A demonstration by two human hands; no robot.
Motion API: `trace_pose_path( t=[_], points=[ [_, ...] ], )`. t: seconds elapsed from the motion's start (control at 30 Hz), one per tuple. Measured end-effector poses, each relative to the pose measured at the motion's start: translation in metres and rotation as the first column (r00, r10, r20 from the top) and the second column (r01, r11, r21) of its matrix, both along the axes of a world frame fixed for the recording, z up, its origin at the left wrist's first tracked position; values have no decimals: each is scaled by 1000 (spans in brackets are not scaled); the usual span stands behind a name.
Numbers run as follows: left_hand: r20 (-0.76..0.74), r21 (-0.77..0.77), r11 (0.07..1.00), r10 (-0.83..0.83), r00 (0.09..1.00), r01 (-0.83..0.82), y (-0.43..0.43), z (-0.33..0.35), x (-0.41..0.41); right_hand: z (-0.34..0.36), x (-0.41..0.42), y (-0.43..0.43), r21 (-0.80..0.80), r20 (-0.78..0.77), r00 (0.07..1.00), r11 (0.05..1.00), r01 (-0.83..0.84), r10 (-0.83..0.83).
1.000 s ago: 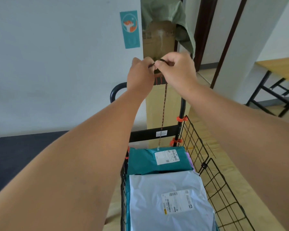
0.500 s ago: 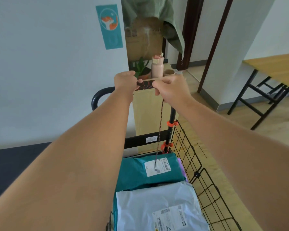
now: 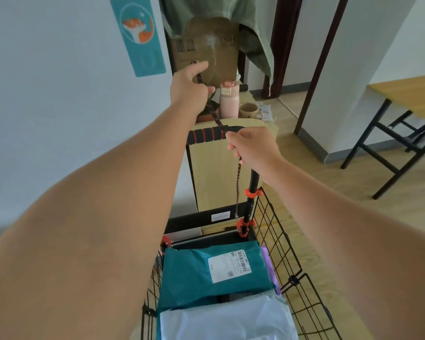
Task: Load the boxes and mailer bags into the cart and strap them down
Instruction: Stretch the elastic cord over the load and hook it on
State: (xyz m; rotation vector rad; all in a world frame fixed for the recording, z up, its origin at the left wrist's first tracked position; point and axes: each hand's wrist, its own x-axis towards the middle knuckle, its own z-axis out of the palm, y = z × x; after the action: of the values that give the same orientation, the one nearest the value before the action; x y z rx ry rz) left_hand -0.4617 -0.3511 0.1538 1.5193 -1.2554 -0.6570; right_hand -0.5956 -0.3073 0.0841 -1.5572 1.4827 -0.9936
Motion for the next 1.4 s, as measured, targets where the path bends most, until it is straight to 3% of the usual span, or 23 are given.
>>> trace_pose_path(
  t=[0.17, 0.43, 0.7, 0.87, 1.23, 1.3, 1.4],
  points=[
    [82, -115, 987, 125, 989, -115, 16, -12, 2, -3, -1, 8, -84, 27, 996, 993, 87, -85],
    [120, -212, 976, 83, 989, -56, 58, -2, -8, 11, -1, 45, -132, 132, 980, 978, 164, -146],
    [-28, -36, 999, 17, 999, -18, 120, -36, -7, 13, -4, 101, -126, 135, 977, 975, 182, -165],
    [-119, 187, 982, 36, 992, -13, 160, -89, -9, 4, -7, 138, -99, 125, 978, 979, 178, -165],
    [135, 315, 930, -242, 961, 190, 226, -168, -41, 3, -33, 188, -240, 15, 985, 955, 173, -174],
    [25, 344, 900, -292, 956, 266, 226, -165, -50, 8, -42, 191, -261, 8, 979, 945, 197, -202],
    [-261, 358, 832, -347, 901, 424, 220, -151, -65, 16, -56, 190, -268, 14, 973, 936, 227, -232]
  ],
)
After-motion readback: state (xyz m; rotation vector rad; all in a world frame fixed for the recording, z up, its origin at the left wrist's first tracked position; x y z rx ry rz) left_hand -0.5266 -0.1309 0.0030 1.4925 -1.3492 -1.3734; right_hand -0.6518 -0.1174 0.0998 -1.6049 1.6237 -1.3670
